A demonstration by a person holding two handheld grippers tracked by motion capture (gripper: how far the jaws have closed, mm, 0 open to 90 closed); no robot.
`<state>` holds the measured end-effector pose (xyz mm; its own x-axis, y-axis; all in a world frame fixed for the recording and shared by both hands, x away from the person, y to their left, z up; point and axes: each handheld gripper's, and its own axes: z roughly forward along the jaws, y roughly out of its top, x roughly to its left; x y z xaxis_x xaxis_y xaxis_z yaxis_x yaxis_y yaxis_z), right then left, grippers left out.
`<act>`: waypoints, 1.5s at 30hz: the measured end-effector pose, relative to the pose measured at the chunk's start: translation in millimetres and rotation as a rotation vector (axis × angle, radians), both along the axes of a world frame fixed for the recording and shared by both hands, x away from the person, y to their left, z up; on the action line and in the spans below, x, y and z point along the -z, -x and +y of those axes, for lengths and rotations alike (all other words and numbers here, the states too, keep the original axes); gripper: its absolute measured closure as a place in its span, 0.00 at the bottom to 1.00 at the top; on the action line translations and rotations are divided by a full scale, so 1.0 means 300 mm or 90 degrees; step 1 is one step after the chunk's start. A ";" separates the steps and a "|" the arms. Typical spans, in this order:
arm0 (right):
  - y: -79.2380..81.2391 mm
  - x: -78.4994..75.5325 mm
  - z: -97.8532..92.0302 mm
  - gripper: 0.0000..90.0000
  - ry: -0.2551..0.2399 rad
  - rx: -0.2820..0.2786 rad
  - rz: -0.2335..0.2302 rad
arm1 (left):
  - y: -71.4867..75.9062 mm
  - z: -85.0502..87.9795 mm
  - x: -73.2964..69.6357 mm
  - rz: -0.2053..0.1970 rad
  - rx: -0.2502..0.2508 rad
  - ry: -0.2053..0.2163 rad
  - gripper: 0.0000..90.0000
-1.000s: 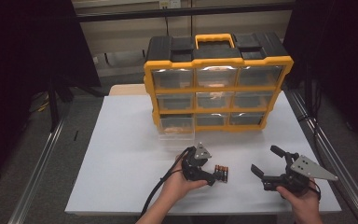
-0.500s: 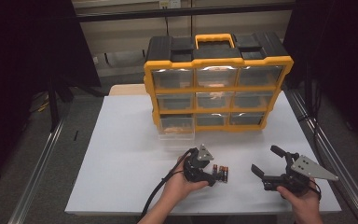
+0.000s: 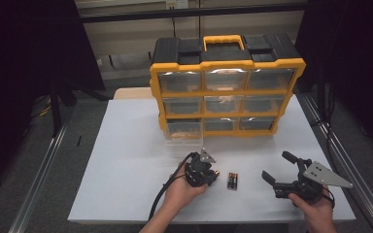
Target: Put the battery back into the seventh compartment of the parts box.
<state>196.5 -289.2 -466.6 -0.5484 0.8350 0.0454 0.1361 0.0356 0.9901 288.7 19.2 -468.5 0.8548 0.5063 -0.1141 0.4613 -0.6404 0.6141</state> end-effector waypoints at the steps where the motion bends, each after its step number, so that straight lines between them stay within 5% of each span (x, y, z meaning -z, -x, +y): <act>1: 0.000 0.000 0.000 0.02 -0.001 -0.001 0.000 | 0.001 -0.001 -0.001 0.012 -0.006 0.008 0.86; 4: 0.000 -0.001 0.002 0.02 -0.003 0.000 0.000 | -0.006 0.008 -0.012 0.028 0.011 0.013 0.86; 7: 0.000 -0.001 0.001 0.02 -0.003 0.000 0.000 | -0.010 0.012 -0.024 0.039 -0.009 0.046 0.86; 9: 0.000 -0.001 0.001 0.02 -0.002 0.000 -0.001 | -0.019 0.020 -0.041 0.035 0.012 0.034 0.86; 10: 0.000 -0.001 0.001 0.02 -0.003 0.000 -0.001 | -0.017 0.016 -0.050 0.039 -0.007 0.056 0.86; 12: 0.000 -0.001 0.002 0.02 -0.003 0.000 -0.001 | -0.030 0.027 -0.070 0.044 0.013 0.054 0.86; 14: 0.000 -0.001 0.002 0.02 -0.003 -0.001 0.000 | -0.033 0.028 -0.088 0.050 -0.005 0.067 0.86; 17: 0.000 -0.001 0.002 0.02 -0.003 -0.002 -0.001 | -0.046 0.034 -0.115 0.049 -0.002 0.068 0.86; 18: 0.000 -0.001 0.002 0.02 -0.001 -0.004 -0.002 | -0.056 0.044 -0.127 0.044 0.020 0.049 0.86; 19: 0.001 -0.002 0.002 0.02 -0.001 -0.003 -0.001 | -0.053 0.038 -0.131 0.046 -0.002 0.073 0.86; 31: -0.001 -0.001 0.003 0.02 -0.004 -0.003 -0.002 | -0.090 0.043 -0.205 0.055 0.019 0.065 0.86; 45: -0.002 -0.001 0.002 0.02 -0.001 -0.008 -0.002 | -0.130 0.045 -0.281 0.046 0.014 0.090 0.86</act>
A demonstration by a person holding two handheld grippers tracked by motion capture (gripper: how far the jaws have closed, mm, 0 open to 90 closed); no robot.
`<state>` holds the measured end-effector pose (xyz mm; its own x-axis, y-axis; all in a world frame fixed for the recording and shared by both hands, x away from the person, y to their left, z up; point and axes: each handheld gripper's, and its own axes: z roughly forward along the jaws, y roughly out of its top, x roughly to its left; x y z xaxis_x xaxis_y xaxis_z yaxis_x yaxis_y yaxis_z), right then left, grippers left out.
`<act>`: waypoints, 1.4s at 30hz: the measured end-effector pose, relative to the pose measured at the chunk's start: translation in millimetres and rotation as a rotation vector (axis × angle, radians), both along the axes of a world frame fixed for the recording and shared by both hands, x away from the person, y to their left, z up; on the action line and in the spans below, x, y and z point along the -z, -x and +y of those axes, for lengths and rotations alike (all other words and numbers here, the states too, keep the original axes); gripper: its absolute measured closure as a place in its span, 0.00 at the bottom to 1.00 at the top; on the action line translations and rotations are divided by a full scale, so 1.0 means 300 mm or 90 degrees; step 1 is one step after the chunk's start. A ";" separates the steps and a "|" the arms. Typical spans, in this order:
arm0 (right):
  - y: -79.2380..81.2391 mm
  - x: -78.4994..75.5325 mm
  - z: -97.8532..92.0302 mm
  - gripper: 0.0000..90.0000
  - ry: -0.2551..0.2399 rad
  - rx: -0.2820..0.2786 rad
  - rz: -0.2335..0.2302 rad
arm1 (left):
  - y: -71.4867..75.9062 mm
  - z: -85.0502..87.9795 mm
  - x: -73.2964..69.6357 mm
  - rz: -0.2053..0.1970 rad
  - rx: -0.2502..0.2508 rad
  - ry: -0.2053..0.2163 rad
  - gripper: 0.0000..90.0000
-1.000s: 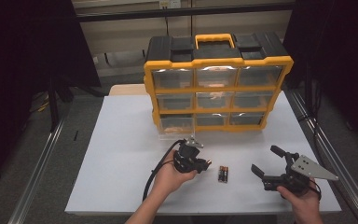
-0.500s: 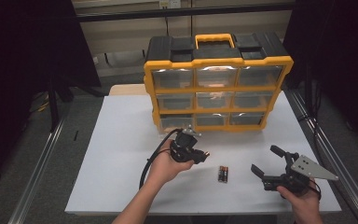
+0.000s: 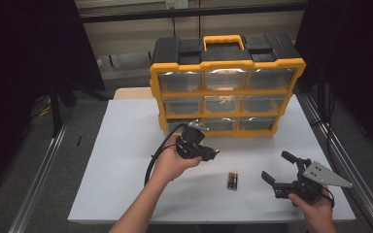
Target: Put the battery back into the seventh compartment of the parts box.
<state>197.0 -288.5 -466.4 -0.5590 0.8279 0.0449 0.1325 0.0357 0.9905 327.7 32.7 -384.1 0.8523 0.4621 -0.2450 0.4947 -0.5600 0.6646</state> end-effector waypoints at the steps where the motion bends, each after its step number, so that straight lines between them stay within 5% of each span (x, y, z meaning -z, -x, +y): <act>1: 0.000 0.000 0.000 0.02 0.000 -0.001 0.000 | -0.004 0.001 -0.006 0.002 0.002 -0.003 0.86; 4: 0.000 0.000 -0.001 0.02 -0.001 0.001 0.000 | -0.008 0.002 -0.018 0.003 0.003 -0.018 0.86; 29: 0.000 -0.001 0.000 0.02 0.001 -0.001 0.001 | -0.082 0.026 -0.111 -0.009 -0.018 -0.002 0.86; 42: 0.000 -0.001 -0.001 0.02 0.000 -0.002 0.000 | -0.131 0.063 -0.136 -0.022 -0.072 0.013 0.86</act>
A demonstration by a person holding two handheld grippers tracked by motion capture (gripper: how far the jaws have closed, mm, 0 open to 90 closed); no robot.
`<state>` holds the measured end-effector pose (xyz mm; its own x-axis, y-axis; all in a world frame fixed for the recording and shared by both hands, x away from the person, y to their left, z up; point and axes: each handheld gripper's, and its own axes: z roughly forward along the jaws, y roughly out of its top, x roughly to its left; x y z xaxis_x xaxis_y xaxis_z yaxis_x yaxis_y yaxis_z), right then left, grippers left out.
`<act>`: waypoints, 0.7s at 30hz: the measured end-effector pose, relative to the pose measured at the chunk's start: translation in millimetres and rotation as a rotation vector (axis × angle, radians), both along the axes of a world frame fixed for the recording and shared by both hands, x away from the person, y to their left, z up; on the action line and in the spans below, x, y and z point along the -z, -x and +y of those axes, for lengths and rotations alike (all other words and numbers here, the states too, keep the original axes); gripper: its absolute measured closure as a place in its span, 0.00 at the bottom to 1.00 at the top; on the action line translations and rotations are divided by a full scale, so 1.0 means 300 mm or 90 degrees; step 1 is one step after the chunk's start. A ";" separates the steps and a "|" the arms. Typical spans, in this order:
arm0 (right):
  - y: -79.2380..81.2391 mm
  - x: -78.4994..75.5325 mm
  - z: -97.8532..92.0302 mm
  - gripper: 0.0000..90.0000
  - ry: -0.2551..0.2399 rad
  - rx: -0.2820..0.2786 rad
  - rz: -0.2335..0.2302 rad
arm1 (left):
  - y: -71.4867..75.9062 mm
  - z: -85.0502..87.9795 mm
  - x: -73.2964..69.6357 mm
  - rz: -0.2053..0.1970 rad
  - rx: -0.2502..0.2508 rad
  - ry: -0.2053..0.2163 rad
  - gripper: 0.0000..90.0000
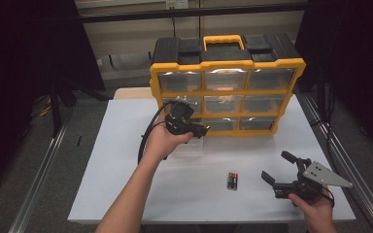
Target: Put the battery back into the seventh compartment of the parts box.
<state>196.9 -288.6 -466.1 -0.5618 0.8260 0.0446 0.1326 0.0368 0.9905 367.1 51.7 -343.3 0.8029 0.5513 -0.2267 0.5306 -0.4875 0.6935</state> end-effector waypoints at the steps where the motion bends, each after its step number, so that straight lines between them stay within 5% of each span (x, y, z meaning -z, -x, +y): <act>1: 0.000 0.000 0.001 0.02 0.000 -0.001 0.001 | -0.005 0.004 0.000 -0.003 -0.004 0.000 0.86; 7: -0.001 0.001 -0.001 0.02 -0.001 -0.002 -0.001 | -0.030 0.023 0.005 -0.004 -0.022 0.000 0.86; 19: 0.001 -0.001 -0.001 0.02 -0.003 -0.001 0.000 | -0.064 0.049 0.038 -0.025 -0.054 -0.056 0.86; 21: 0.001 -0.001 -0.001 0.02 -0.003 -0.001 -0.002 | -0.066 0.055 0.052 -0.019 -0.065 -0.041 0.86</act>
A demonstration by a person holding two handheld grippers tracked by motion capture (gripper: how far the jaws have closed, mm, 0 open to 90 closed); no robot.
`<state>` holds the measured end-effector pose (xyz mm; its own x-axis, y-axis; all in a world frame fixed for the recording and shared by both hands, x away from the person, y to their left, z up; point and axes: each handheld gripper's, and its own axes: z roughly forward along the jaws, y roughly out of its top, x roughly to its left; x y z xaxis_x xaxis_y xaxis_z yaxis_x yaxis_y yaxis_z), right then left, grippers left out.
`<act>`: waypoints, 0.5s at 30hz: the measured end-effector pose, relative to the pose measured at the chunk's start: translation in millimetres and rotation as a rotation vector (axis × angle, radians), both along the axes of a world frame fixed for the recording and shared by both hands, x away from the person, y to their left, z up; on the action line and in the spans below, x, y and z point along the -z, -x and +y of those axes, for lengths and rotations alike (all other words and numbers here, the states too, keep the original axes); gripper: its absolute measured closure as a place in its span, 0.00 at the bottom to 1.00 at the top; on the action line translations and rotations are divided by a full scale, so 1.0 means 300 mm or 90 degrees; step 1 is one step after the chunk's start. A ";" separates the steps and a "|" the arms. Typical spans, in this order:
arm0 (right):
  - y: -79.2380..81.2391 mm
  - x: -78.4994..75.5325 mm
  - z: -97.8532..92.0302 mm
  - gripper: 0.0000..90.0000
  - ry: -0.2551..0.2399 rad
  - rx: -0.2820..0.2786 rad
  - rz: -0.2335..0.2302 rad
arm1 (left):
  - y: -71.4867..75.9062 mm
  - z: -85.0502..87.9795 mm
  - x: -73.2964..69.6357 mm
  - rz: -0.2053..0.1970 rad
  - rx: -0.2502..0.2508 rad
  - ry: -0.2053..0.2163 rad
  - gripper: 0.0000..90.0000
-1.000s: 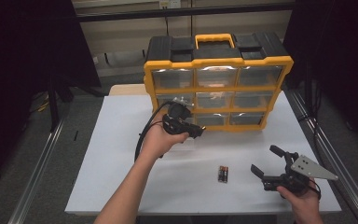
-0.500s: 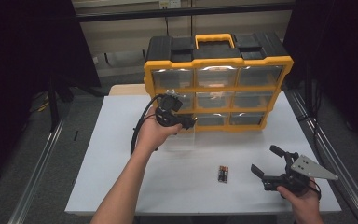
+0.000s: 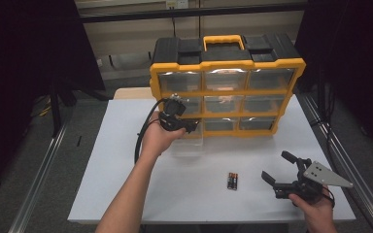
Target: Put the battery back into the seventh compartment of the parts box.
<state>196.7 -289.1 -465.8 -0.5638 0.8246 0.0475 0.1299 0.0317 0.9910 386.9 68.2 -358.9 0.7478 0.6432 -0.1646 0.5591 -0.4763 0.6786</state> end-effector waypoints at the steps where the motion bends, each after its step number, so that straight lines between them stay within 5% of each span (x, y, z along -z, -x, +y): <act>1: 0.000 0.000 0.000 0.02 0.000 0.000 0.000 | -0.003 0.004 0.002 0.001 0.007 -0.006 0.86; 8: -0.001 0.001 0.003 0.02 0.003 -0.002 0.001 | -0.008 0.022 0.030 0.004 -0.010 -0.009 0.85; 10: 0.000 0.001 0.001 0.02 0.002 -0.001 0.001 | -0.006 0.023 0.034 -0.003 -0.018 0.005 0.78; 14: 0.000 0.001 0.000 0.02 0.001 0.000 0.002 | 0.005 0.030 0.026 -0.004 0.008 -0.012 0.65; 15: 0.000 0.001 0.001 0.02 0.001 -0.001 0.002 | 0.012 0.023 0.028 -0.005 -0.003 0.011 0.59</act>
